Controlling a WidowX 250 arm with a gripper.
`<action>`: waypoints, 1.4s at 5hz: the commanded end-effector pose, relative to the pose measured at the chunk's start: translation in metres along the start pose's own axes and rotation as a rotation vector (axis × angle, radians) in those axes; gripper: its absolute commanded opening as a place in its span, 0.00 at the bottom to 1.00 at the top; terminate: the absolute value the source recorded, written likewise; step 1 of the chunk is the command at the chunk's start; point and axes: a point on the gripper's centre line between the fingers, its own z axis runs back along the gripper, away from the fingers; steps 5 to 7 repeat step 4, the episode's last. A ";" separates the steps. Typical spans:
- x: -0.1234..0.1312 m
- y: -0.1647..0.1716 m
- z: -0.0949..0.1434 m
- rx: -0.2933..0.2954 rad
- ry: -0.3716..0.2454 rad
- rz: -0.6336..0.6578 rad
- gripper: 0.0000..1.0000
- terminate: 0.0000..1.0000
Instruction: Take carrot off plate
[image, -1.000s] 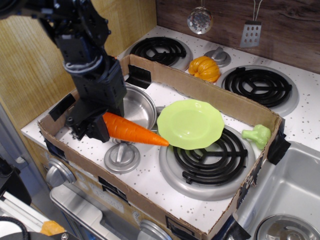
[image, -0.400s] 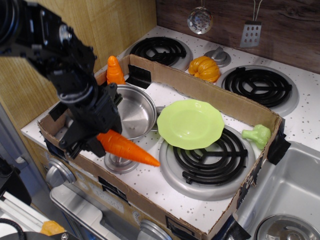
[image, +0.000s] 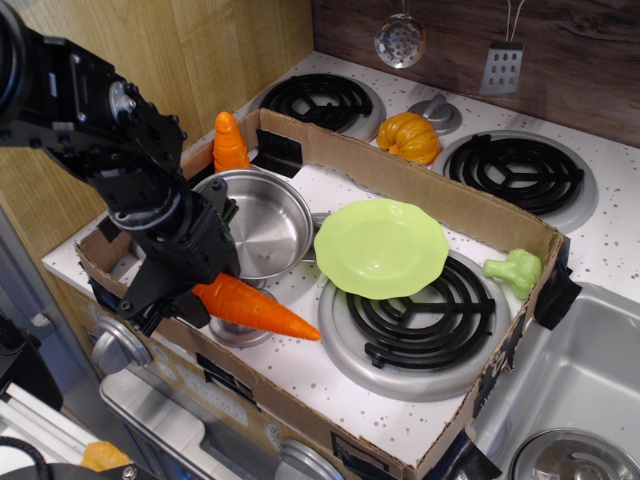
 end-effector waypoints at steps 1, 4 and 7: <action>-0.002 0.021 0.008 0.017 0.018 0.029 1.00 0.00; 0.002 0.034 0.037 -0.016 0.065 0.060 1.00 1.00; 0.002 0.034 0.037 -0.016 0.065 0.060 1.00 1.00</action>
